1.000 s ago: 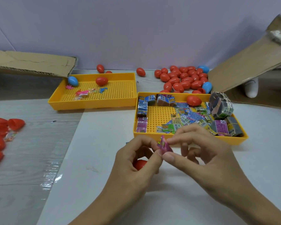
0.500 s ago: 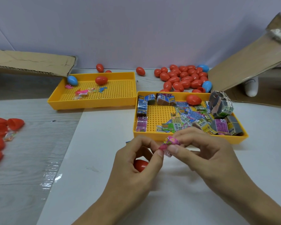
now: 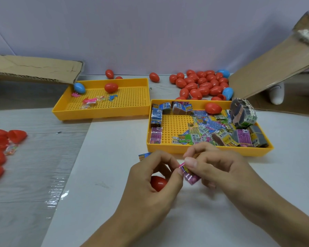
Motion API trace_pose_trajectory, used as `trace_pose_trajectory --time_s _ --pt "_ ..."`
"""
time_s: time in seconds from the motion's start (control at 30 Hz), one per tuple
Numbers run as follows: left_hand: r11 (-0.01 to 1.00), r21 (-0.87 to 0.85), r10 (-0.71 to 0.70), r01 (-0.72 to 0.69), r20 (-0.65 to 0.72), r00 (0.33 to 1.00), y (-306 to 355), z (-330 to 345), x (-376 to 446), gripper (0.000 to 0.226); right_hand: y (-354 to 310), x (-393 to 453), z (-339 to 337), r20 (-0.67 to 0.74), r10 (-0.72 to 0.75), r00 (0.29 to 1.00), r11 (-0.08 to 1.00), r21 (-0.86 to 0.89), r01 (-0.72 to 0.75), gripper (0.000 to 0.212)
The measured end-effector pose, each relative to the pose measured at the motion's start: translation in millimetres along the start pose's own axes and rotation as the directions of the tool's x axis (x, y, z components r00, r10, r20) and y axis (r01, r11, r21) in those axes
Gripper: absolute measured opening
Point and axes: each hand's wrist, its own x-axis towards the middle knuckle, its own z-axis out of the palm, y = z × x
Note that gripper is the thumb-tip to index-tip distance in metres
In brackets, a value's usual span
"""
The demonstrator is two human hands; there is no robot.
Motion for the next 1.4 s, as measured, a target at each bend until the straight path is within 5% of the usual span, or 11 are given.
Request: trace_pose_trajectory --time_s 0.23,0.43,0.6,0.8,0.97,1.1,1.27,1.4 --pt "0.877 -0.461 -0.079 0.137 0.143 0.987 -5.9 -8.6 7.9 0.027 0.8 0.6 -2.2 -0.144 -0.097 0.985 0.995 -0.028 0.094 0.018" --pt "0.917 -0.394 -0.035 0.053 0.051 0.998 -5.8 -10.4 9.5 0.031 2.5 1.7 -0.4 -0.191 -0.079 0.978 0.995 0.046 0.089 0.023" --pt "0.921 -0.387 -0.025 0.041 0.047 0.999 -0.5 -8.7 7.8 0.026 8.8 1.3 4.7 -0.231 -0.046 0.972 0.986 0.148 0.081 0.05" --pt "0.901 -0.421 -0.083 0.105 0.072 0.994 -2.4 -6.6 6.7 0.032 7.9 1.8 6.0 -0.335 0.004 0.942 0.976 0.208 0.07 0.03" --pt "0.913 -0.391 -0.122 0.12 0.021 0.992 0.0 -5.6 7.1 0.033 7.5 -1.1 8.9 -0.247 0.075 0.966 0.964 0.266 -0.007 0.049" --pt "0.909 -0.402 -0.114 0.107 0.005 0.993 0.3 -6.1 7.1 0.032 4.8 -2.0 7.7 -0.191 0.1 0.977 0.95 0.31 -0.036 0.033" --pt "0.917 -0.388 -0.088 0.09 0.023 0.996 -3.6 -5.7 7.6 0.03 2.8 -1.4 8.3 -0.138 0.118 0.983 0.942 0.329 -0.067 0.041" --pt "0.927 -0.367 -0.084 0.081 0.009 0.996 -4.9 -6.0 8.2 0.032 -1.3 -2.8 5.8 -0.114 0.138 0.984 0.952 0.289 -0.1 0.02"
